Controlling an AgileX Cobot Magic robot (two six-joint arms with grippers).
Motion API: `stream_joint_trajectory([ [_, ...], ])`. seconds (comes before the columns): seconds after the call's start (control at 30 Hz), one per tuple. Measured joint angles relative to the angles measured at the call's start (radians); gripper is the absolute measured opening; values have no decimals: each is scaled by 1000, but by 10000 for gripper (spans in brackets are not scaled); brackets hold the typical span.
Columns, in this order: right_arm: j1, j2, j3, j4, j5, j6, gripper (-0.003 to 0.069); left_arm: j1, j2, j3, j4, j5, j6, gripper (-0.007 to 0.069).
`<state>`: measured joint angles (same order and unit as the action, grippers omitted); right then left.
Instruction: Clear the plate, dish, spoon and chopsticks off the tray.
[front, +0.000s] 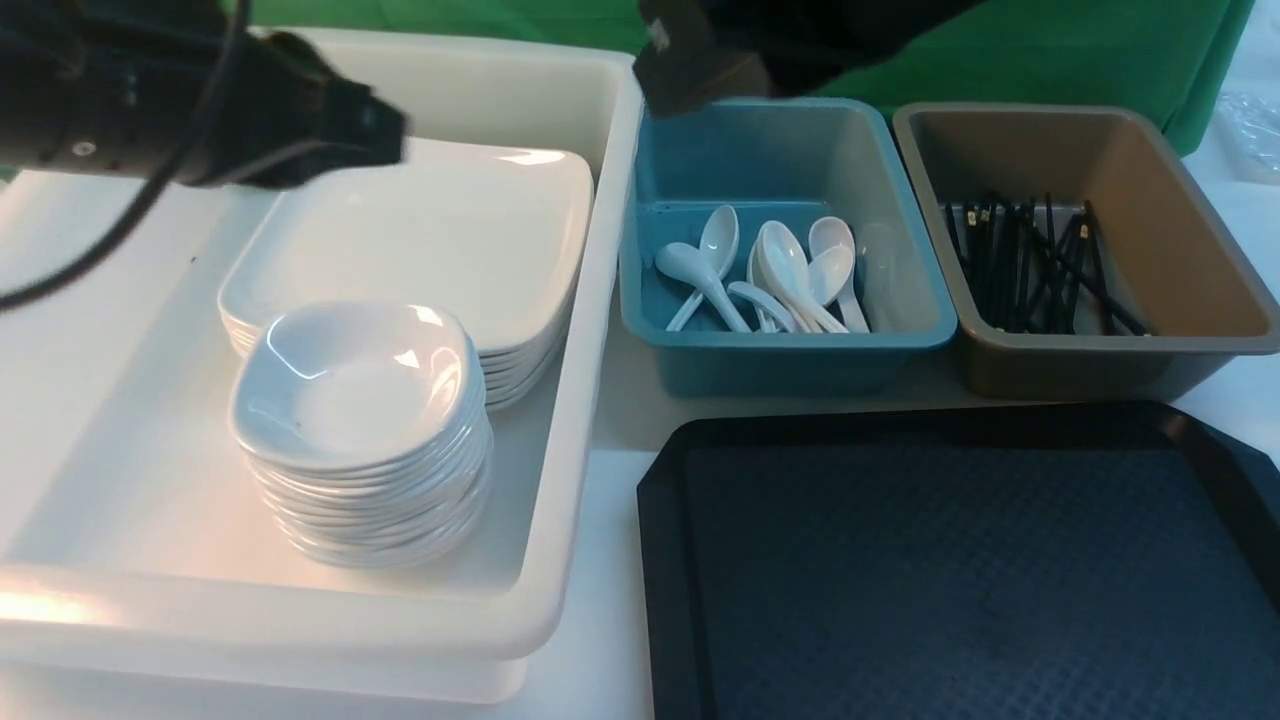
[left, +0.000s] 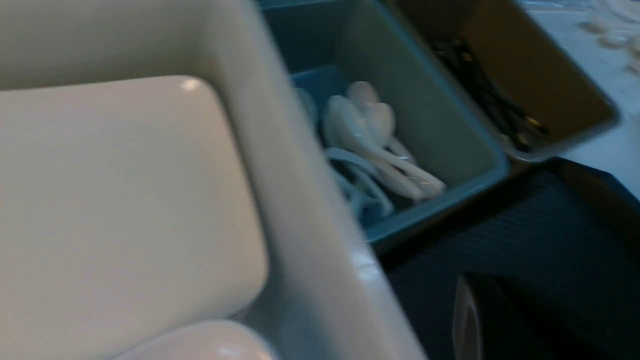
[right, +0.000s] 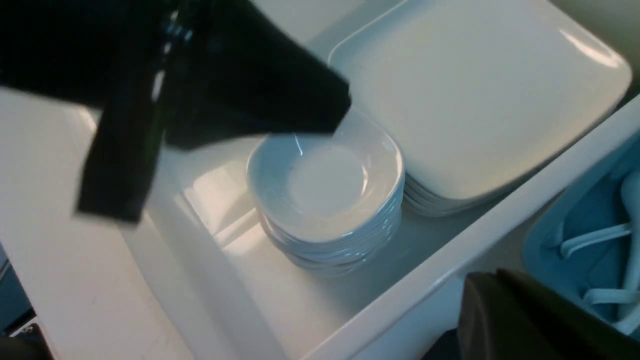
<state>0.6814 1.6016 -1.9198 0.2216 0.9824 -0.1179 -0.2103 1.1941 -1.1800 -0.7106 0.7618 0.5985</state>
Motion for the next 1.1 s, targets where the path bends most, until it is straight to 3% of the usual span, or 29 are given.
stream_joint_trajectory([
  [0.23,0,-210,25,-243,11,112,27,-164,-218,62,80,20,-59,2],
  [0.4,0,-418,172,-281,-66,132,27,-177,-407,190,118,-26,-69,1],
  [0.57,0,-676,500,-301,-308,133,27,-178,-634,379,167,-124,-66,1],
  [0.73,0,-996,989,-303,-714,112,27,-178,-894,603,204,-224,-37,1],
  [0.77,0,-997,989,-303,-714,111,27,-178,-894,603,203,-226,-36,1],
  [0.8,0,-1102,1154,-303,-856,109,27,-178,-980,675,222,-245,-24,1],
  [0.83,0,-1103,1154,-303,-856,109,27,-178,-980,675,222,-246,-21,1],
  [0.9,0,-1216,1337,-303,-1016,111,27,-178,-1077,750,230,-256,-6,1],
  [1.1,0,-1388,1568,-303,-1157,112,27,-178,-1193,833,239,-272,19,2],
])
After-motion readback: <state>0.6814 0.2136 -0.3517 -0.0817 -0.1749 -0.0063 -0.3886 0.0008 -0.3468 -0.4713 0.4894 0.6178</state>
